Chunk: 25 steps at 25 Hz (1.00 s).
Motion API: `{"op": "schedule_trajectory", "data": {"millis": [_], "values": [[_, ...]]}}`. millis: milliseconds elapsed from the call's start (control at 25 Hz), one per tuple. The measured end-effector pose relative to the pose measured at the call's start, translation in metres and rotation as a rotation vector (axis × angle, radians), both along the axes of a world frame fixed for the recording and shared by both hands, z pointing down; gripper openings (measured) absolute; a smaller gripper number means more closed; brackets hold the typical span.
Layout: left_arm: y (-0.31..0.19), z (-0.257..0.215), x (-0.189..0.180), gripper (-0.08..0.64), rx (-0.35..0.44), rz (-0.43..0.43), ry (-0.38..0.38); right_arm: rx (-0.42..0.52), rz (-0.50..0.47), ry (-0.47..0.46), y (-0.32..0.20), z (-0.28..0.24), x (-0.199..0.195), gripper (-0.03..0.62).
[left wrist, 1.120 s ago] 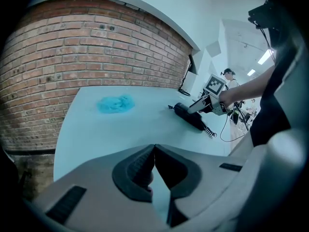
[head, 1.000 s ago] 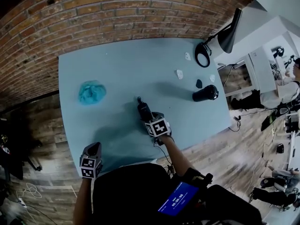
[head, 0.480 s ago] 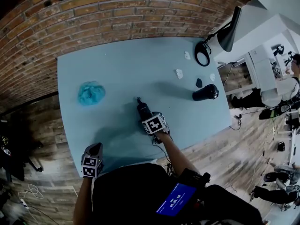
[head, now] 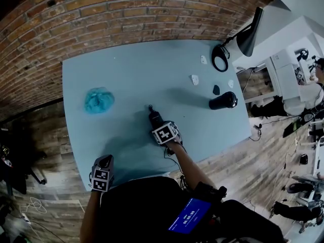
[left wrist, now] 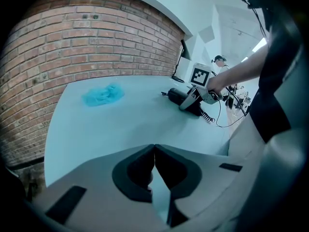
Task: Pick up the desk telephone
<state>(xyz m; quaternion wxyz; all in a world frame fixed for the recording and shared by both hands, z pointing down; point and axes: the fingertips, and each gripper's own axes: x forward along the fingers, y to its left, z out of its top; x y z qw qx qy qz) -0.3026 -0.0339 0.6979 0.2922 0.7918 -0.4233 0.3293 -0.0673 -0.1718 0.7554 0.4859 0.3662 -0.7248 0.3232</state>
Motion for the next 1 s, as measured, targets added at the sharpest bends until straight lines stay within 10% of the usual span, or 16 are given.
{"op": "schedule_trajectory", "data": {"millis": [1000], "values": [[0.019,0.052,-0.01,0.032,-0.161,0.045,-0.165,-0.031,-0.016,0.047,-0.005,0.001,-0.002,0.409]]}}
